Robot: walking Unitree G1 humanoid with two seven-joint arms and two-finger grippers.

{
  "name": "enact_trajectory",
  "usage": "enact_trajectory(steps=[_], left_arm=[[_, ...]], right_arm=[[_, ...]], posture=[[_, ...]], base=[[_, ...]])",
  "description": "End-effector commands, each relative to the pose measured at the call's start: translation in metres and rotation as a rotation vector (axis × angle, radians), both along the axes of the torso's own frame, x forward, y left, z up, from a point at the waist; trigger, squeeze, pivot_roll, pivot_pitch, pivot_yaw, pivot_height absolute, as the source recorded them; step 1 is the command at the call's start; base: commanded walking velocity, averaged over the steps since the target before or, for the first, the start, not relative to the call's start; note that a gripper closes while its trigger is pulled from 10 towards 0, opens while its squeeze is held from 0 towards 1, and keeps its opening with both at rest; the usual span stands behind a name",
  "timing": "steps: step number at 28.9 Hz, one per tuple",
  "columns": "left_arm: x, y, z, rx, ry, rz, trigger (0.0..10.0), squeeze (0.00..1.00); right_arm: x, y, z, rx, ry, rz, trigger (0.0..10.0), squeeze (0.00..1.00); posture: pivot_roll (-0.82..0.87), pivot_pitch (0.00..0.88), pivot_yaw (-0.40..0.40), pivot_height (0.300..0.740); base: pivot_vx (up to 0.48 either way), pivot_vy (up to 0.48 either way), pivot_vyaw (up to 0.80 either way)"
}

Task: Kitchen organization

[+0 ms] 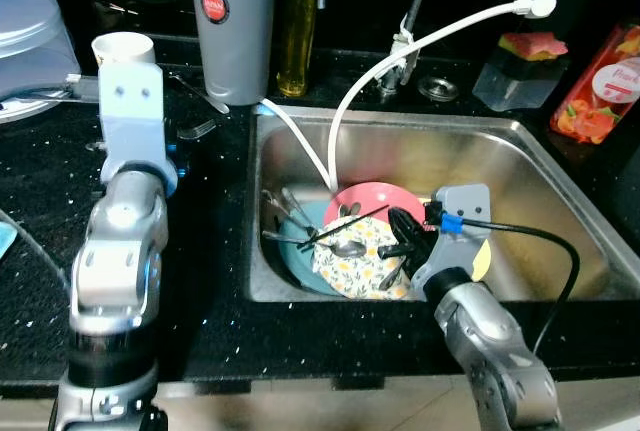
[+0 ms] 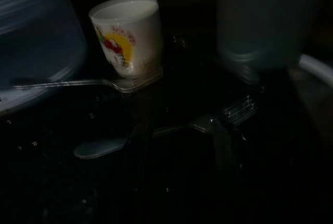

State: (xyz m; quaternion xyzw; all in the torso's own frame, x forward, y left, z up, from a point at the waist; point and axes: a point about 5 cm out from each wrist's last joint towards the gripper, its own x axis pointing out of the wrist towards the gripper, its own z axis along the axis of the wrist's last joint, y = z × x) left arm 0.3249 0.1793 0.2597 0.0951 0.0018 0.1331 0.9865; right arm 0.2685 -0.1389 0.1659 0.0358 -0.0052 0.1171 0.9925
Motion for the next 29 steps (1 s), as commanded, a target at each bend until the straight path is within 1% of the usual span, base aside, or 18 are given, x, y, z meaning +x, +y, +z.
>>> enact_trajectory(steps=[1,3,7,9,11,12,13,14,15,17,19,20,21,23,27,28,29], left_arm=[[0.003,0.001,-0.008,0.020,0.060,0.020,10.0,0.00],[0.016,0.003,-0.002,0.060,0.092,0.050,10.0,0.00],[0.021,0.004,0.004,0.076,0.101,0.057,10.0,0.00],[0.024,0.010,0.006,0.072,0.118,0.071,10.0,0.00],[0.025,0.012,0.008,0.079,0.123,0.080,10.0,0.00],[0.027,0.011,0.014,0.124,0.110,0.062,10.0,0.00],[0.027,0.011,0.014,0.124,0.110,0.062,10.0,0.00],[0.029,0.009,0.019,0.173,0.099,0.040,10.0,0.00],[0.029,0.009,0.019,0.173,0.099,0.040,10.0,0.00],[0.032,0.003,0.030,0.324,0.079,-0.041,10.0,0.00],[0.032,-0.002,0.035,0.447,0.096,-0.148,10.0,0.00],[0.032,-0.001,0.035,0.495,0.124,-0.197,10.0,0.00],[0.032,-0.001,0.035,0.495,0.124,-0.197,10.0,0.00],[0.033,0.004,0.033,0.547,0.177,-0.258,10.0,0.00],[0.033,0.004,0.033,0.547,0.177,-0.258,10.0,0.00],[0.035,0.007,0.031,0.566,0.202,-0.275,10.0,0.00],[0.035,0.007,0.031,0.566,0.202,-0.275,10.0,0.00]], right_arm=[[0.000,-0.003,-0.005,0.009,0.031,-0.008,10.0,0.00],[0.000,-0.002,-0.005,0.010,0.029,-0.005,10.0,0.00],[0.000,-0.001,-0.004,0.011,0.028,-0.004,10.0,0.00],[0.000,-0.002,-0.005,0.011,0.029,-0.005,10.0,0.00],[0.000,-0.002,-0.005,0.011,0.030,-0.005,10.0,0.00],[0.001,-0.002,-0.004,0.012,0.029,-0.005,10.0,0.00],[0.001,-0.002,-0.004,0.012,0.029,-0.005,10.0,0.00],[0.001,-0.001,-0.004,0.012,0.027,-0.004,10.0,0.00],[0.001,-0.001,-0.004,0.012,0.027,-0.004,10.0,0.00],[0.003,-0.002,-0.002,0.012,0.019,-0.005,10.0,0.00],[0.005,-0.001,-0.001,0.015,0.014,-0.006,10.0,0.00],[0.005,0.000,-0.001,0.016,0.014,-0.006,10.0,0.00],[0.005,0.000,-0.001,0.016,0.014,-0.006,10.0,0.00],[0.005,0.001,-0.002,0.018,0.014,-0.004,10.0,0.00],[0.005,0.001,-0.002,0.018,0.014,-0.004,10.0,0.00],[0.005,0.001,-0.002,0.019,0.015,-0.003,10.0,0.00],[0.005,0.001,-0.002,0.019,0.015,-0.003,10.0,0.00]], posture=[[0.21,0.037,-0.088,0.740],[0.20,0.038,-0.085,0.740],[0.20,0.041,-0.082,0.740],[0.21,0.046,-0.084,0.740],[0.21,0.047,-0.084,0.740],[0.21,0.047,-0.085,0.740],[0.21,0.047,-0.085,0.740],[0.22,0.047,-0.082,0.740],[0.22,0.047,-0.082,0.740],[0.23,0.047,-0.078,0.740],[0.24,0.044,-0.079,0.740],[0.24,0.045,-0.079,0.740],[0.24,0.045,-0.079,0.740],[0.25,0.045,-0.079,0.740],[0.25,0.045,-0.079,0.740],[0.25,0.045,-0.079,0.740],[0.25,0.045,-0.079,0.740]], base=[[0.000,0.000,0.00],[0.000,0.000,0.00],[0.000,0.000,0.00],[0.000,0.000,0.00],[0.000,0.000,0.00],[0.000,0.000,0.00],[0.000,0.000,0.00],[0.000,0.000,0.00],[0.000,0.000,0.00],[0.000,0.000,0.00],[0.000,0.000,0.00],[0.000,0.000,0.00],[0.000,0.000,0.00],[0.000,0.000,0.00],[0.000,0.000,0.00],[0.000,0.000,0.00],[0.000,0.000,0.00]])
